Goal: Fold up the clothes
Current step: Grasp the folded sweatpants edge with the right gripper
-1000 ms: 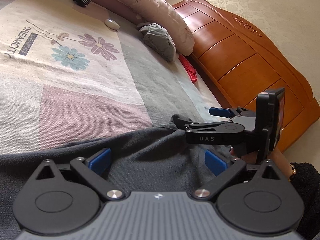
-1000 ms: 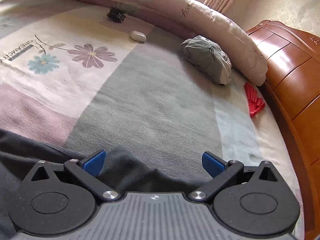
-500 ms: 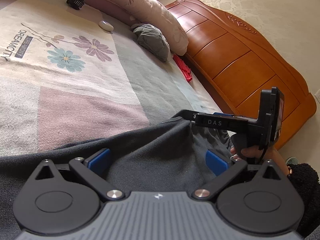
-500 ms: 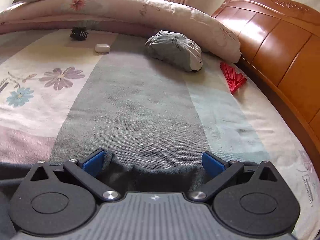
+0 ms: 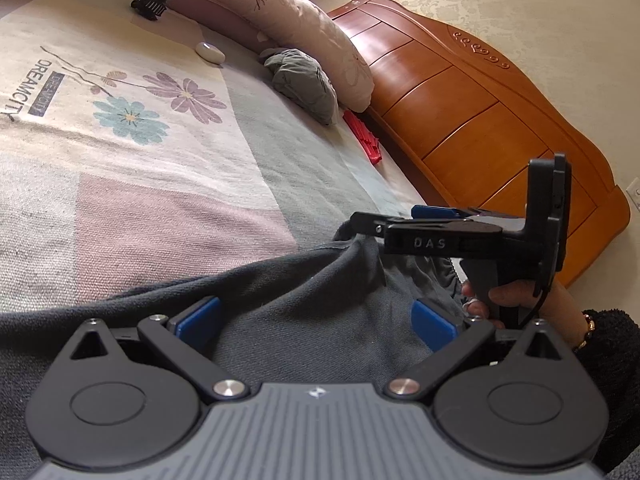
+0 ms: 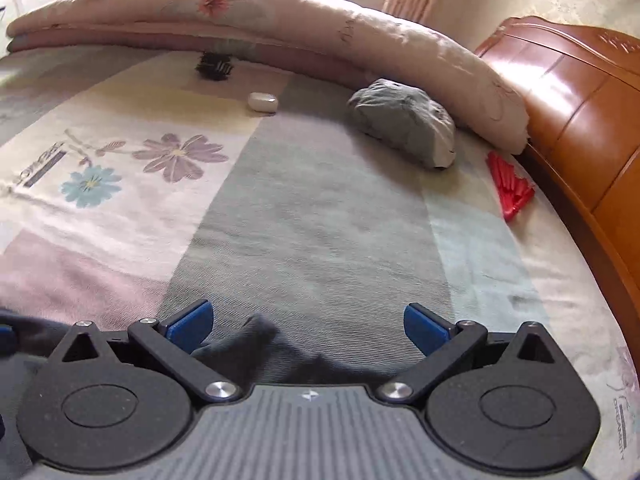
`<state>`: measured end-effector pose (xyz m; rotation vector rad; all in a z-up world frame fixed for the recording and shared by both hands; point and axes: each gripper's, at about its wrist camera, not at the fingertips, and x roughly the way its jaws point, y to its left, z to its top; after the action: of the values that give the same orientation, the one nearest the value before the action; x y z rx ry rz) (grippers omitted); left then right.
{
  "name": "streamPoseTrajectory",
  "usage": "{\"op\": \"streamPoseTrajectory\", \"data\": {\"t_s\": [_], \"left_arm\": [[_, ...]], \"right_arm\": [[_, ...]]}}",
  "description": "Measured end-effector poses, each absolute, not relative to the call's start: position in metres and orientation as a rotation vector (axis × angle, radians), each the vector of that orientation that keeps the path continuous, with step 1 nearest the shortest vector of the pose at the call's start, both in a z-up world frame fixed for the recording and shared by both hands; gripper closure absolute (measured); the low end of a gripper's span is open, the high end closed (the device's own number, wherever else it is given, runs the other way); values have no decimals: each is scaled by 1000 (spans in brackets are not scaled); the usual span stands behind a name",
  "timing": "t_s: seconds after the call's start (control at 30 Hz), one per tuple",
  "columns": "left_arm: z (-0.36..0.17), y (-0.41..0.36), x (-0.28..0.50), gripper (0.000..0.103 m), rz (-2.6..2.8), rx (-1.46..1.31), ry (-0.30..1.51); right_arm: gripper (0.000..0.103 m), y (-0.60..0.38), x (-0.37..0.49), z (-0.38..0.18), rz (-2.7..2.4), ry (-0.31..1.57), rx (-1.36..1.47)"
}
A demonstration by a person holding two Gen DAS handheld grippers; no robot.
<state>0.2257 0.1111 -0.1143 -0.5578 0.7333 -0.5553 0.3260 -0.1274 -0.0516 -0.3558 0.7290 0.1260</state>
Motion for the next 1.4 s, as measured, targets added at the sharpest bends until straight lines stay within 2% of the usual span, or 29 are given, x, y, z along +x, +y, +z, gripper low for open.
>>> {"op": "streamPoseTrajectory", "data": {"t_s": [0.27, 0.5, 0.6, 0.8, 0.93, 1.03, 1.13, 1.2, 1.27, 1.4], "left_arm": [[-115, 111, 225, 2, -558, -556, 729], [-115, 111, 226, 2, -557, -553, 731], [-115, 110, 226, 2, -557, -550, 731], [-115, 110, 226, 2, -556, -547, 730], [-115, 110, 225, 1, -557, -546, 728], [-116, 110, 225, 1, -560, -547, 726], [-116, 110, 226, 1, -560, -548, 727], [-116, 110, 226, 1, -559, -548, 729], [-115, 109, 226, 1, -556, -546, 730], [-114, 108, 225, 1, -550, -543, 732]], "right_arm": [[0, -119, 321, -64, 125, 757, -490], [3, -113, 320, -69, 117, 691, -577], [4, -123, 333, -73, 113, 720, -495], [4, -167, 350, -82, 104, 842, -115], [6, -165, 344, -84, 122, 825, -121], [13, -152, 334, -82, 173, 760, -260], [29, -129, 317, -79, 256, 656, -488], [44, -115, 306, -79, 323, 606, -615], [51, -104, 297, -80, 387, 571, -722], [77, -86, 289, -85, 467, 537, -891]]}}
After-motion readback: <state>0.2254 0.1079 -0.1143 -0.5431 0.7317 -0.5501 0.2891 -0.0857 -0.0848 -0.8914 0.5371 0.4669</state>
